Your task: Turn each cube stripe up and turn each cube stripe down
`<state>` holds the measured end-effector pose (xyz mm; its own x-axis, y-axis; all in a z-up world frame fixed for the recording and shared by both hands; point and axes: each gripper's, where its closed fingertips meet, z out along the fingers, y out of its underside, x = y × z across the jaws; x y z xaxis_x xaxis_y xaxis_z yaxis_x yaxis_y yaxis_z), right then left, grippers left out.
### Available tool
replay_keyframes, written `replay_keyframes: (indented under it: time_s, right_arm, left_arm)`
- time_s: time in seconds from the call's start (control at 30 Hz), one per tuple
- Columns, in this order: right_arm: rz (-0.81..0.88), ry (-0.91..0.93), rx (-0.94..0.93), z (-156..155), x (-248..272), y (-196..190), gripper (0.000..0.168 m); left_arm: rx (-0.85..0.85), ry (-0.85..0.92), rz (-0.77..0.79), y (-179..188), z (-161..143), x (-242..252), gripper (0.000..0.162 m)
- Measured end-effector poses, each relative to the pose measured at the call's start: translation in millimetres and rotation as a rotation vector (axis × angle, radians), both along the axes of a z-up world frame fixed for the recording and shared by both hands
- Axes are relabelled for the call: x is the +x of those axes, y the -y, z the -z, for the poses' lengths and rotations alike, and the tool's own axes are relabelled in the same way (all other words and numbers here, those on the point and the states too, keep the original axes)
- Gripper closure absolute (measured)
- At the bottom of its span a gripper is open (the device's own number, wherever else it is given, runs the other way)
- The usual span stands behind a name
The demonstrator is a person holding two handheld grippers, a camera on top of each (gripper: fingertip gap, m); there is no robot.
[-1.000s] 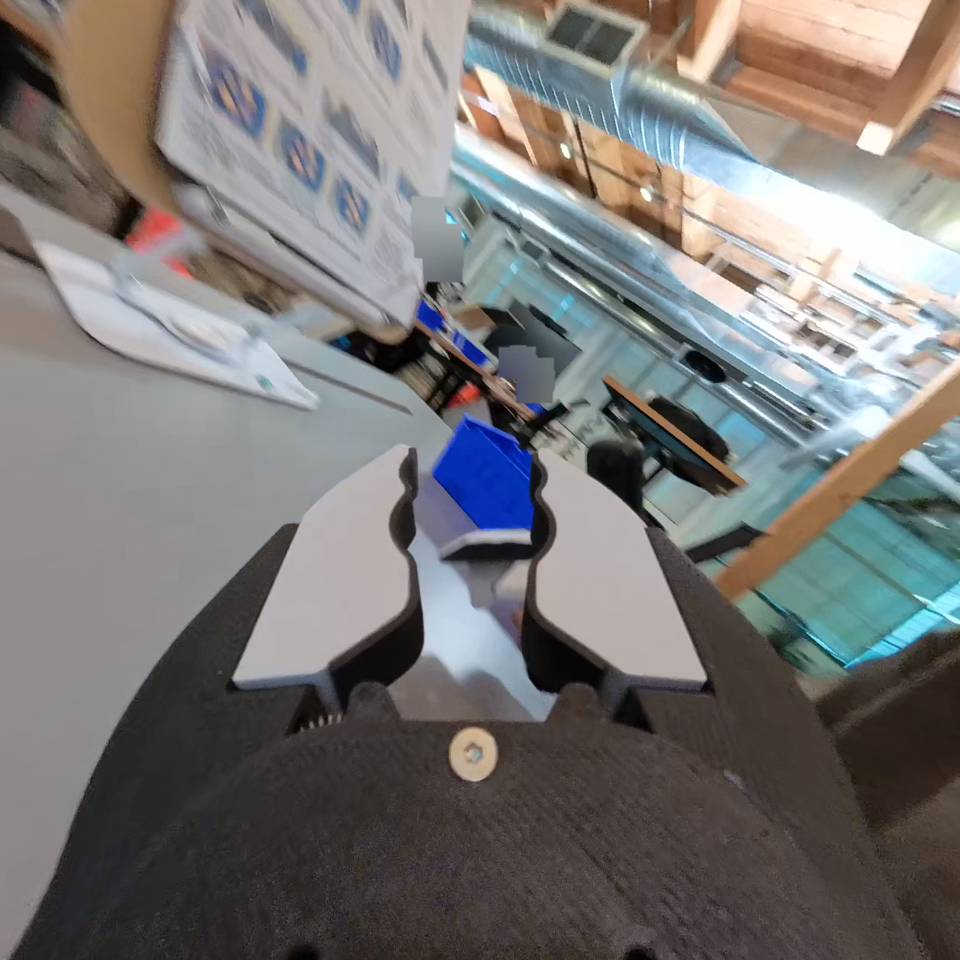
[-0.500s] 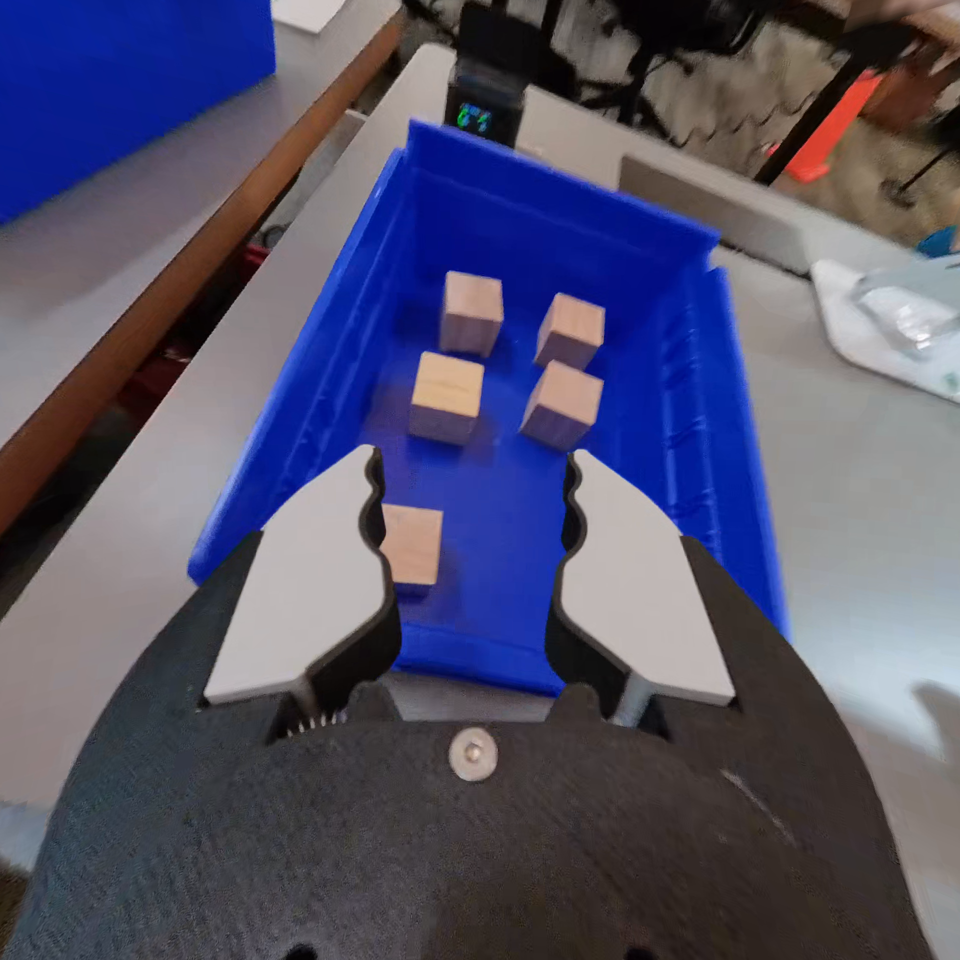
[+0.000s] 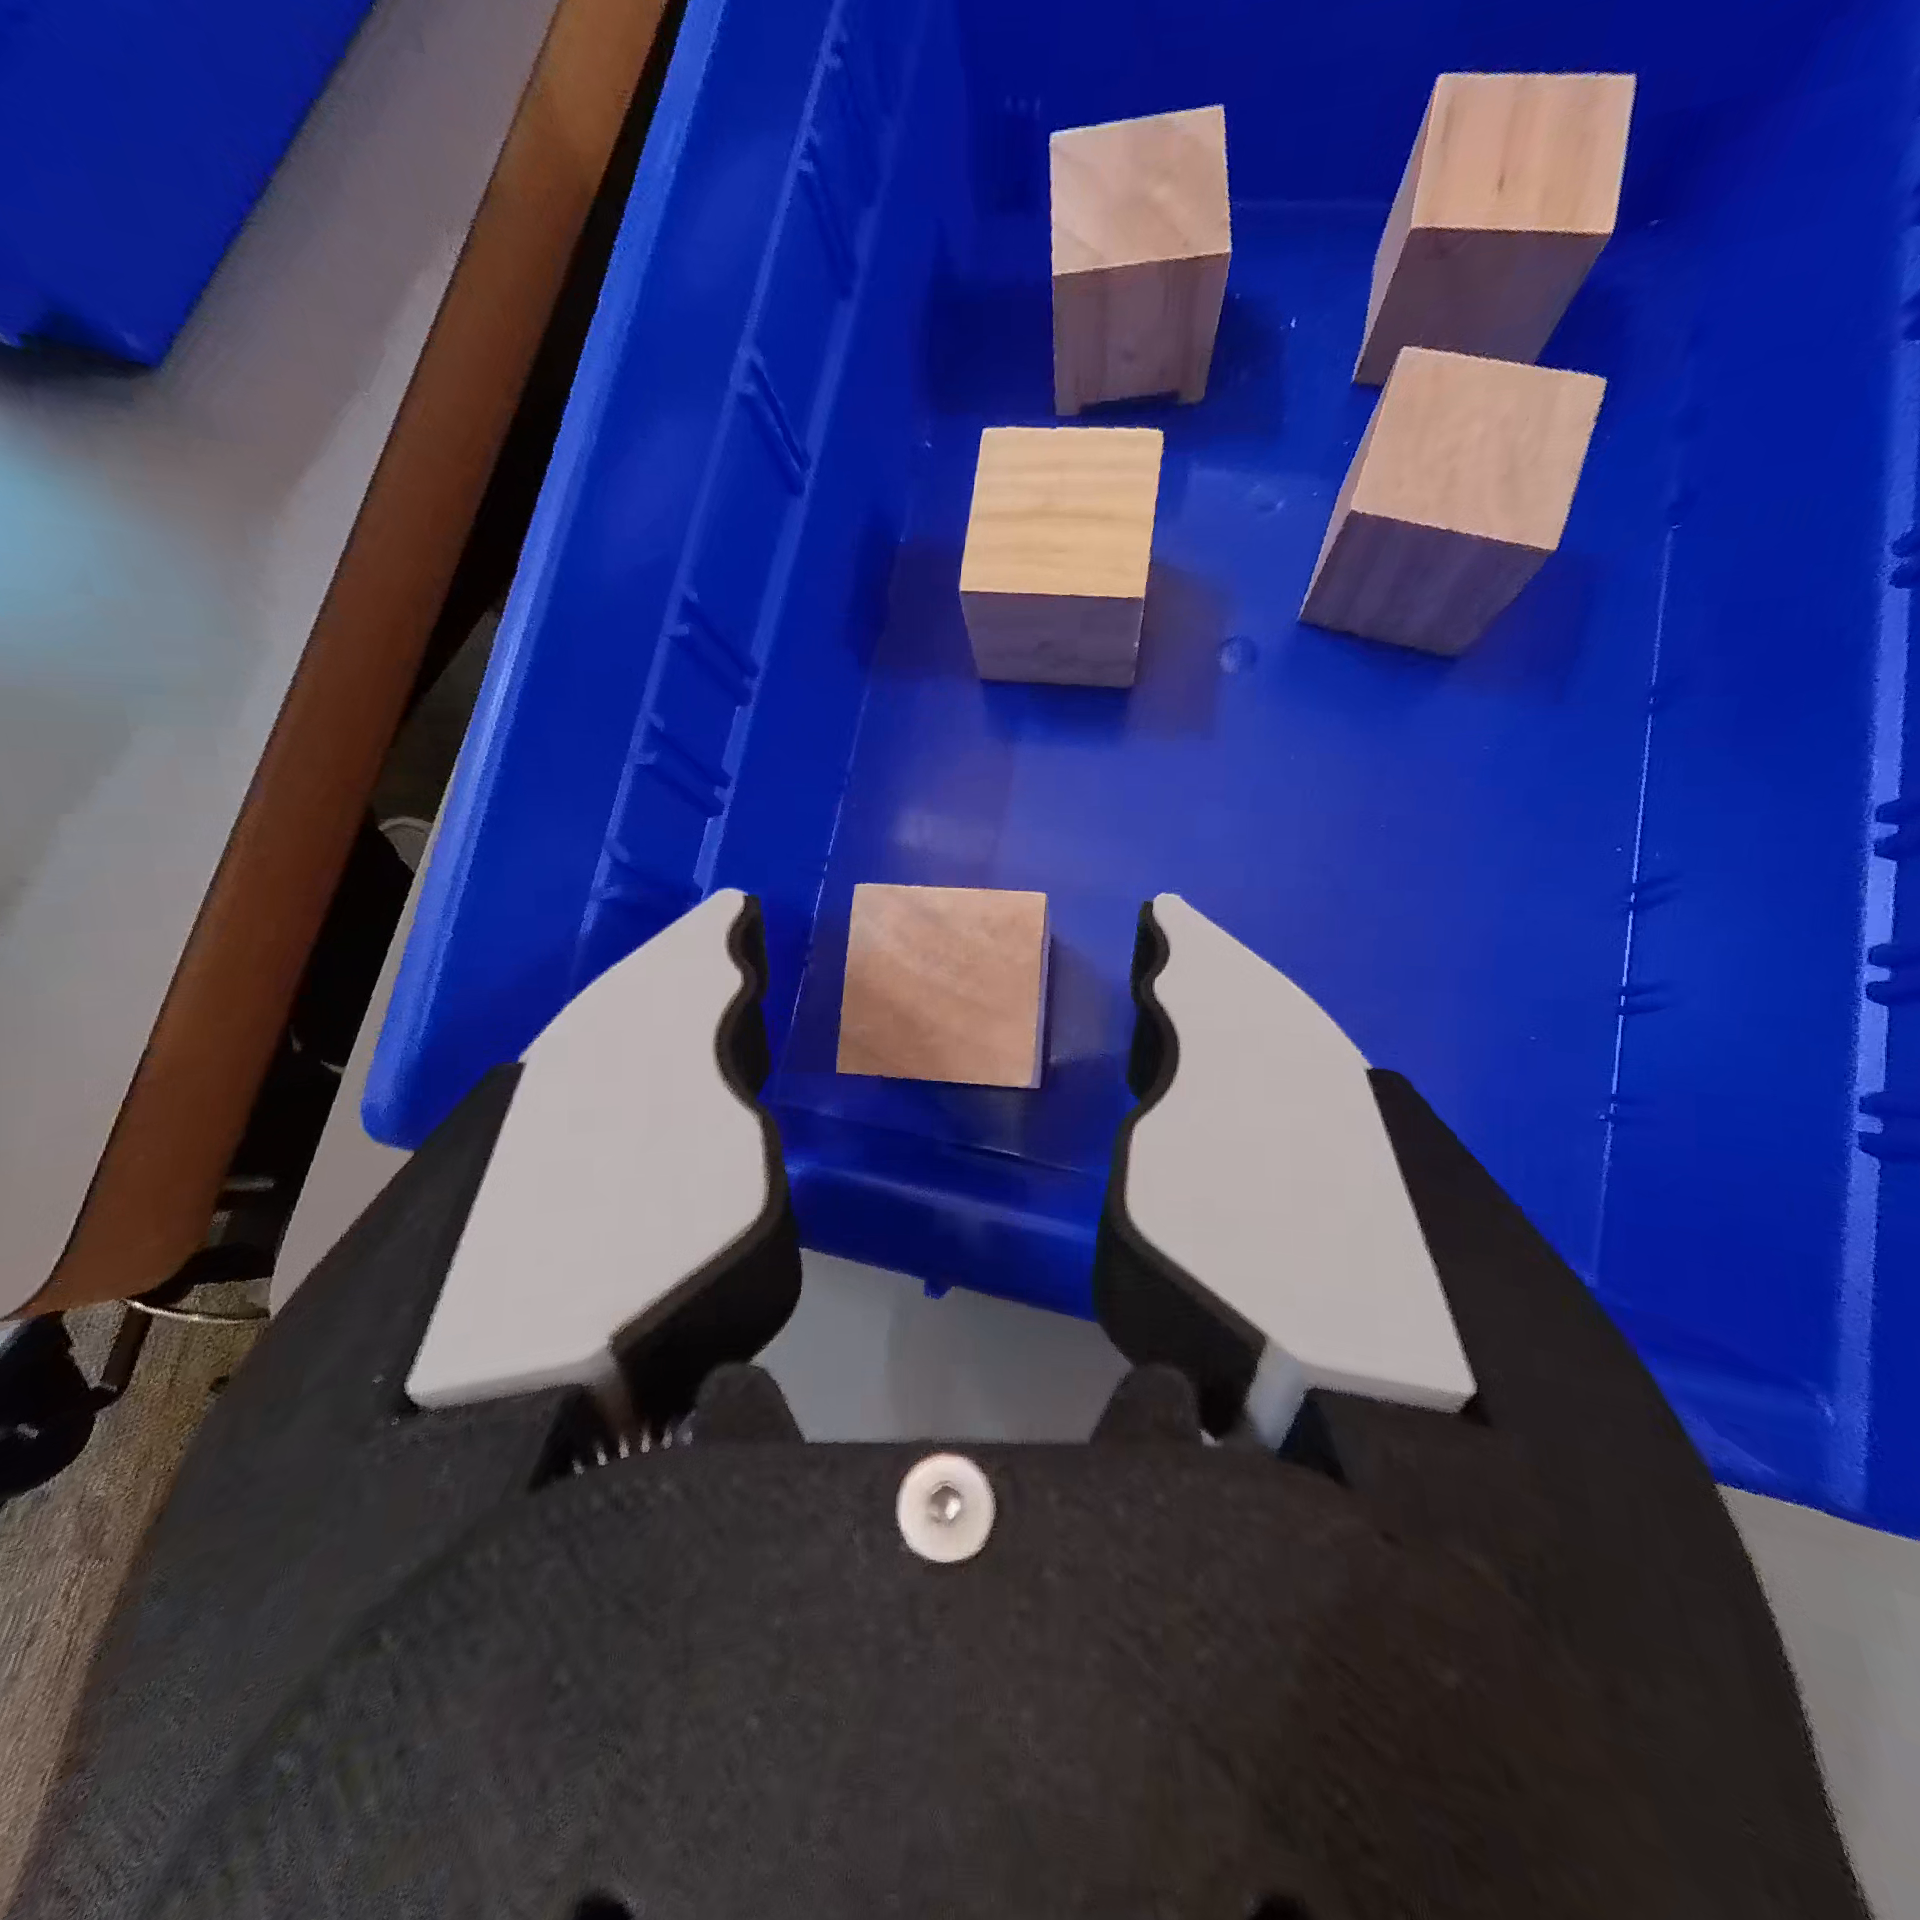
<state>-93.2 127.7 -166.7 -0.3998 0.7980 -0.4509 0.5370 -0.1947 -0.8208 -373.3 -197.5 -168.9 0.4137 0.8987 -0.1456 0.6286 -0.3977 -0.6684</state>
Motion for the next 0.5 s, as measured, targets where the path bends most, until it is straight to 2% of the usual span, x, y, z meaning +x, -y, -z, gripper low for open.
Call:
replay_keyframes:
  time_s: [0.17,0.23,0.3,0.5]
  right_arm:
    - [0.001,0.036,-0.070,3,-1,4,0.123]
    - [-0.004,0.042,-0.095,2,0,7,0.123]
    - [-0.003,0.043,-0.103,2,0,7,0.124]
    - [0.005,0.049,-0.141,0,-1,8,0.124]
  left_arm:
    - [-0.010,0.148,0.001,0,12,0,0.090]
    - [-0.011,0.208,0.011,-1,16,4,0.082]
    - [-0.024,0.212,0.010,2,16,5,0.078]
    - [-0.072,0.251,0.021,6,18,8,0.078]
